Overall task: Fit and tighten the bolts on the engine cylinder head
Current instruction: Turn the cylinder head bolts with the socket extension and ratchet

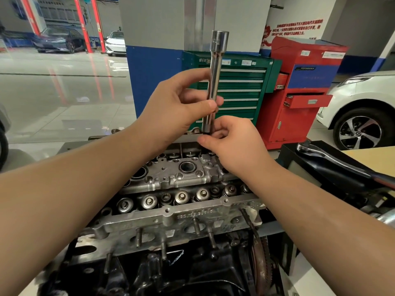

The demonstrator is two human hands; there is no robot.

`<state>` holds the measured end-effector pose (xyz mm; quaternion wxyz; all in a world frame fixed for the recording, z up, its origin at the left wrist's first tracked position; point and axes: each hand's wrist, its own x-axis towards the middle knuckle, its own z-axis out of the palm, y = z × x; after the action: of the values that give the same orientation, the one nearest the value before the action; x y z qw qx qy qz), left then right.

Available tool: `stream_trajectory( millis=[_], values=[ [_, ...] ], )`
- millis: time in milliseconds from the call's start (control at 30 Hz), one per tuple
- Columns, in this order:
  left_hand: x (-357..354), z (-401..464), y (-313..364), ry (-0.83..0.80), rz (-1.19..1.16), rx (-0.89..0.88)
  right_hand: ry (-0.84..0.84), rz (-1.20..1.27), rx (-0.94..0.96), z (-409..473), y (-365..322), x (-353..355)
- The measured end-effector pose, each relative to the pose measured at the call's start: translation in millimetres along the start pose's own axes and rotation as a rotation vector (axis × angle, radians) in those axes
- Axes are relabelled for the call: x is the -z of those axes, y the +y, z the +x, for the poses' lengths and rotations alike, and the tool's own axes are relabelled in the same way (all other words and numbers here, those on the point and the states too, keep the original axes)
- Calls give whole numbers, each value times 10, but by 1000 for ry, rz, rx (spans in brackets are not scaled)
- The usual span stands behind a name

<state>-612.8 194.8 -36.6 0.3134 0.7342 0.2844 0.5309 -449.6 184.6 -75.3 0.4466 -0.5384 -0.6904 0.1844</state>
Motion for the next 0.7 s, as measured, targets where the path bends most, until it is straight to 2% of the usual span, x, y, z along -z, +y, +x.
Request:
stream_trajectory(
  millis=[100, 200, 400, 600, 700],
  values=[
    [-26, 14, -17, 44, 105, -17, 8, -30, 11, -4, -17, -16],
    [-13, 23, -38, 71, 143, 3, -16, 55, 53, -21, -39, -18],
    [18, 3, -22, 29, 18, 26, -19, 75, 54, -13, 5, 6],
    [8, 42, -51, 127, 126, 29, -4, 55, 38, -2, 8, 3],
    [44, 45, -54, 117, 135, 26, -39, 40, 47, -24, -13, 2]
  ],
)
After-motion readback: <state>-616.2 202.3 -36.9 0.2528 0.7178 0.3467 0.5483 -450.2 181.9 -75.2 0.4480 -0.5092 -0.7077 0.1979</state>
